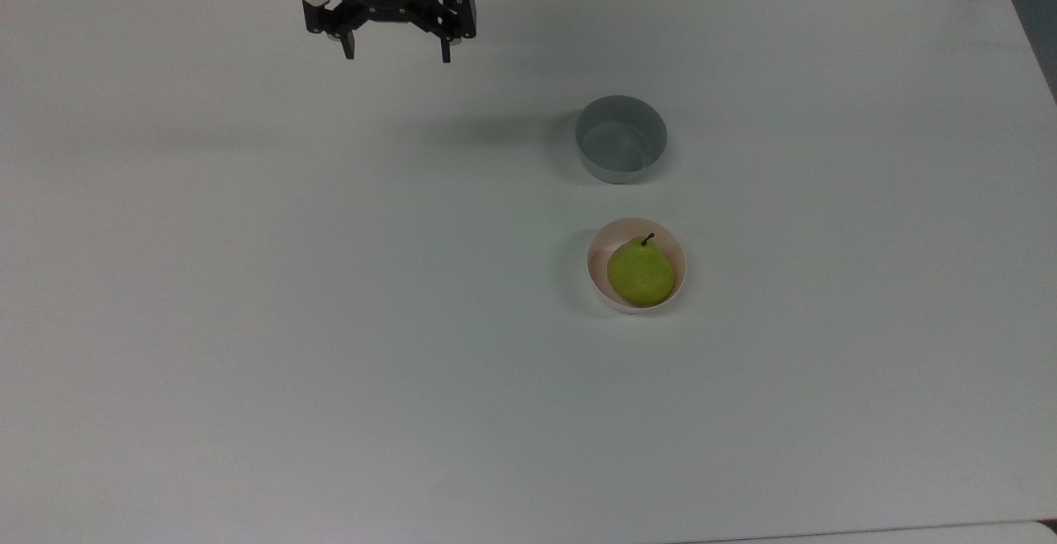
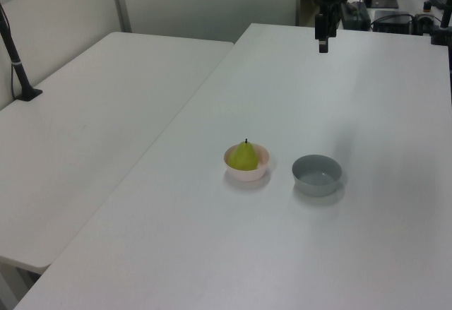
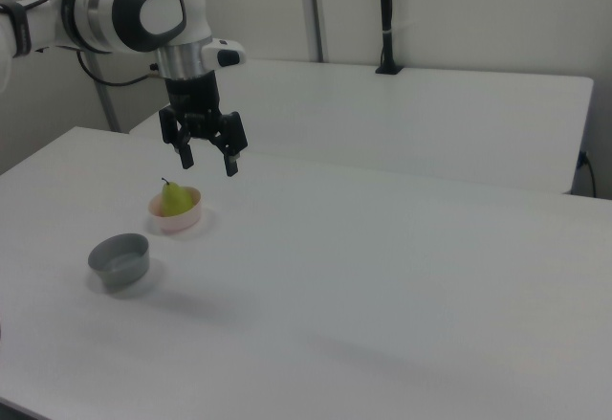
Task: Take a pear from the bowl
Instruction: 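Move the open gripper over the pink bowl holding the green pear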
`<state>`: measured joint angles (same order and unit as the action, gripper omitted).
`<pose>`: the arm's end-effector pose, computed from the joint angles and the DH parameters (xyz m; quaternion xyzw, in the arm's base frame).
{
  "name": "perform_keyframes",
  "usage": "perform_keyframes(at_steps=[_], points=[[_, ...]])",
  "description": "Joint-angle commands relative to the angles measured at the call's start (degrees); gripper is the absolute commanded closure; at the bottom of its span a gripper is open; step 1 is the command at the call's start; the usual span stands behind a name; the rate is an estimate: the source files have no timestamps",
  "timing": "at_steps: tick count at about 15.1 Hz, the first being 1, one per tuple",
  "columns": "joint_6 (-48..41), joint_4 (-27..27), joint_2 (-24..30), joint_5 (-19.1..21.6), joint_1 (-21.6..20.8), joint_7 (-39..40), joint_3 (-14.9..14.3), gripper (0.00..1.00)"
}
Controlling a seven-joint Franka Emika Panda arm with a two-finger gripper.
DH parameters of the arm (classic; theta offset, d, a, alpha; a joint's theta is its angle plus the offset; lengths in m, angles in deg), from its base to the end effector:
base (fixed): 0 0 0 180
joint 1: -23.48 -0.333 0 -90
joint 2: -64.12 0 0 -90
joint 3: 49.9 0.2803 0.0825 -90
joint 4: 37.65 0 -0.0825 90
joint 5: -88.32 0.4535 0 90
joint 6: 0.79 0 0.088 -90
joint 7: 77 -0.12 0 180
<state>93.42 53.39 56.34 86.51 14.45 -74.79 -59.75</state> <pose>0.6582 -0.0084 0.4863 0.9988 0.0142 -0.0399 0.0262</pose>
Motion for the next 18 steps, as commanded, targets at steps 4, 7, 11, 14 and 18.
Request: perform_keyframes(at_steps=[4, 7, 11, 14, 18], points=[[0.4, 2.1, 1.8, -0.5, 0.3, 0.5, 0.3, 0.0], [-1.0, 2.1, 1.7, -0.4, 0.1, 0.6, 0.2, 0.0], [-0.6, 2.0, 1.5, -0.4, 0.1, 0.7, 0.2, 0.0], [-0.5, 2.0, 1.5, -0.3, 0.0, 0.8, 0.1, 0.0], [0.2, 0.3, 1.0, -0.2, -1.0, 0.7, -0.6, 0.0]])
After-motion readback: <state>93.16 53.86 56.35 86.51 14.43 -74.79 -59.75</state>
